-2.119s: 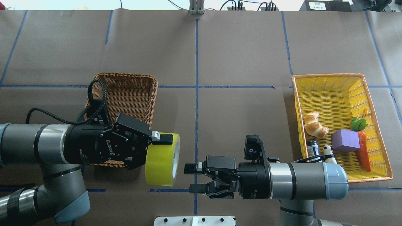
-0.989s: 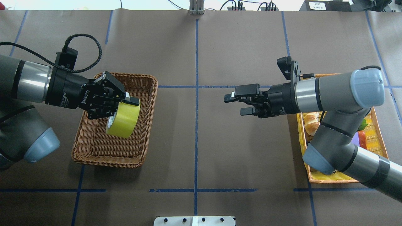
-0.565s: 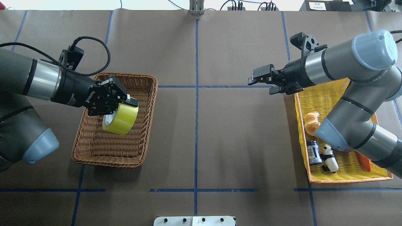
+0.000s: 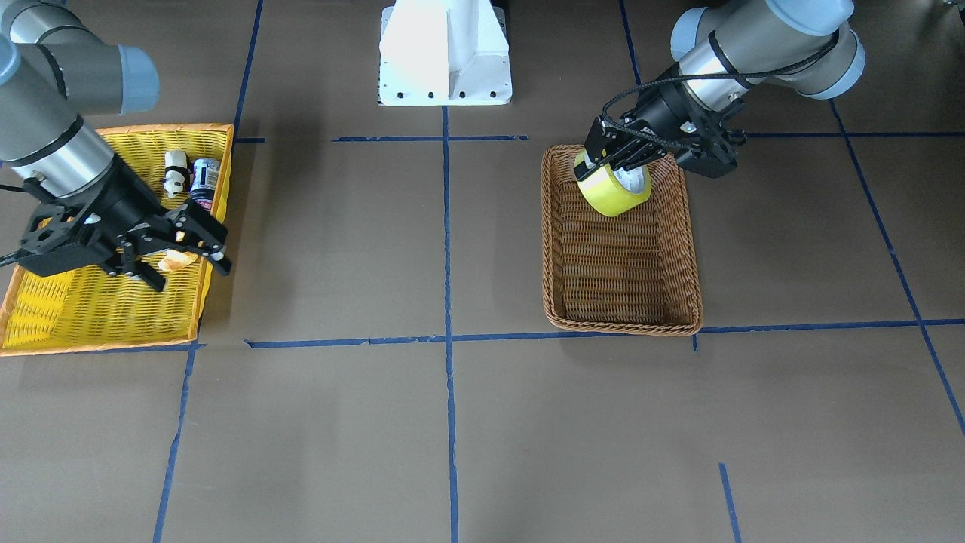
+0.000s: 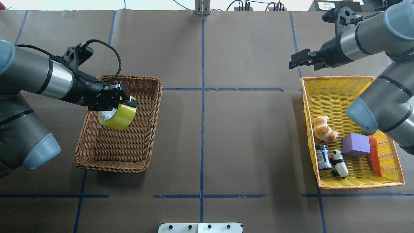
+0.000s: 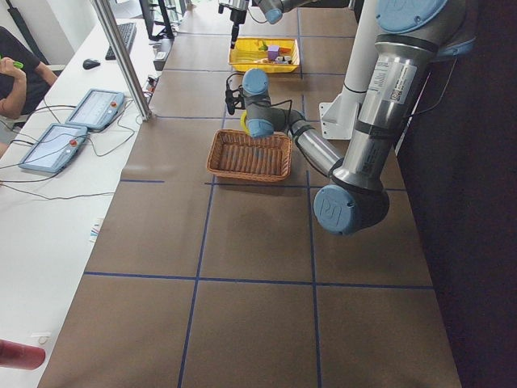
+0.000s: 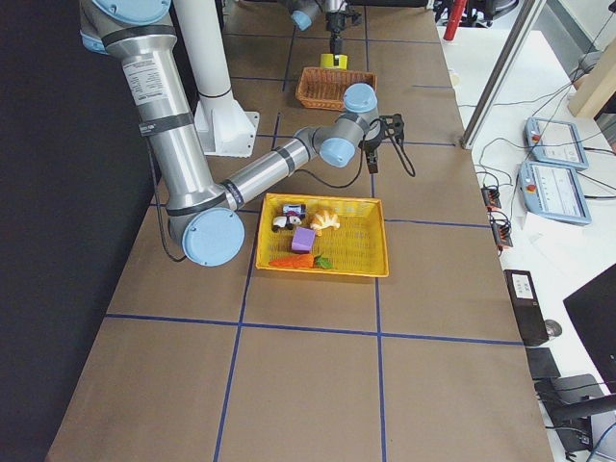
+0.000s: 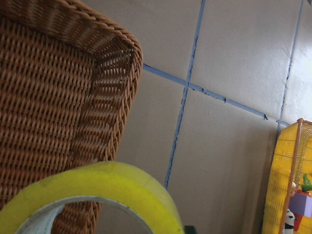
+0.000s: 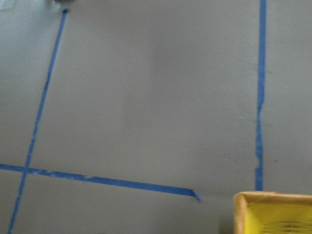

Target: Move tape to another basket

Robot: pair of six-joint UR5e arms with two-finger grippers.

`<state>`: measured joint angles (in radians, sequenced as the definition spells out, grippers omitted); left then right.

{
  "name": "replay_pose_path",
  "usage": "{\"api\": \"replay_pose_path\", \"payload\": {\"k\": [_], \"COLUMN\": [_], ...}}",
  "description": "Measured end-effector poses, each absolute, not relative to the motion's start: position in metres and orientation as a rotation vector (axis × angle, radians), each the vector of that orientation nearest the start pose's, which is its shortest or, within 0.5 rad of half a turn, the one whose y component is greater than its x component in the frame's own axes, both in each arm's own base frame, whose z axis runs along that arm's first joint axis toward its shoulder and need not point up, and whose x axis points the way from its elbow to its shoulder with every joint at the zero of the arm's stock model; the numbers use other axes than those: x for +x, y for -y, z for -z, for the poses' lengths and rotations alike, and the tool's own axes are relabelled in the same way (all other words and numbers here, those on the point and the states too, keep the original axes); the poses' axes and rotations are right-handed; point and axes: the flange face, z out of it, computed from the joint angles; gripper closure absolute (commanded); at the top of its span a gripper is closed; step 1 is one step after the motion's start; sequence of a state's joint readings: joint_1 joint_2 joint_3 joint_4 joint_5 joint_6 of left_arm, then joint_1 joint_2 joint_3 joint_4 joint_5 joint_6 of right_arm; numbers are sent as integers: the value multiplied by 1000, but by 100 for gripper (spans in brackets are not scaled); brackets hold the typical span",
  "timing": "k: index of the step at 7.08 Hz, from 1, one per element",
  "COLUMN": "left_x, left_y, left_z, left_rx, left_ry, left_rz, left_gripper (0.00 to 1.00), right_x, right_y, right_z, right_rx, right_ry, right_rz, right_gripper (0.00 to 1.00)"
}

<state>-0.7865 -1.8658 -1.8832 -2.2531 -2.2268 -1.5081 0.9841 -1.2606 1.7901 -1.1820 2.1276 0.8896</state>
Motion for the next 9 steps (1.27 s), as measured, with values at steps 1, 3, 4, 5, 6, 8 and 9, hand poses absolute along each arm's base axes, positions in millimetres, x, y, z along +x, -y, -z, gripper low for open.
{"api": "replay_pose_path", "payload": {"k": [1,3,4,5,6,8,9], "left_x": [345,379,397,409,416,435,444], "left_y": [442,435,429,425,421,407,401], "left_z": [-278,-298,-309,-316,-321,-324,-326], "left_rx": [38,92,123,152,165,182,189], "left_ry": [-1294,-1136,-1042,-966,-927,-894,-883], "left_rz": [169,143,126,98,75,41,31], "left_gripper": [100,100,100,97,91,28,0], "right_x": [-245,-198,-168,-140,-114,-72,-61], "right_y": [548,548,547,547,545,535,530], "right_z": [-355,-399,-420,-436,-454,-488,-498], "right_rx": [321,320,306,283,259,228,218], "right_ry": [917,832,804,786,774,778,785], "right_rz": [29,102,126,151,175,188,185], "right_gripper": [0,0,0,0,0,0,0]}}
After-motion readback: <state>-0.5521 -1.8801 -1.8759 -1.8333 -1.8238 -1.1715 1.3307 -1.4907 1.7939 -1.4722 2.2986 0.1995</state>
